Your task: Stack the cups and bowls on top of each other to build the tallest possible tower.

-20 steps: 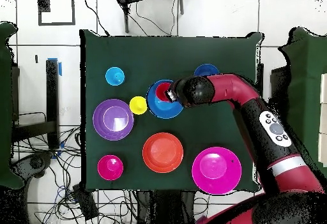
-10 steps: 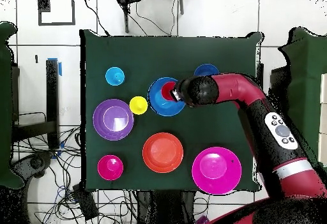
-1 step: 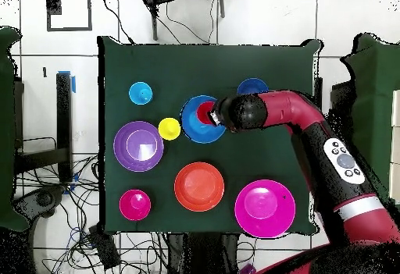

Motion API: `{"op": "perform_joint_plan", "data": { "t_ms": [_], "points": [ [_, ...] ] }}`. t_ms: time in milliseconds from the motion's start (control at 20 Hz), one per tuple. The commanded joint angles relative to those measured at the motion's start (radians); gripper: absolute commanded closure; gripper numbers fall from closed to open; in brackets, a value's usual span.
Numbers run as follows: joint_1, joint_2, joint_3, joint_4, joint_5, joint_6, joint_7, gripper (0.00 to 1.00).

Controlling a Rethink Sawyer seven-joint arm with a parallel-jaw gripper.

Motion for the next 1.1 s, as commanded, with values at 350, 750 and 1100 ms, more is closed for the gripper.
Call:
{"op": "perform_joint_plan", "data": {
  "t_ms": [350,750,1100],
  "points": [
    [0.013,0.005,-0.062,0.121,-0.04,0.015,-0.099,1.0],
    [-0.021,0.011,0.001,0.171,-0.007,-0.056,-0.089,1.0],
    [-0.058,0.032,0.053,0.188,0.004,-0.1,-0.113,1.0]
  ]
}}
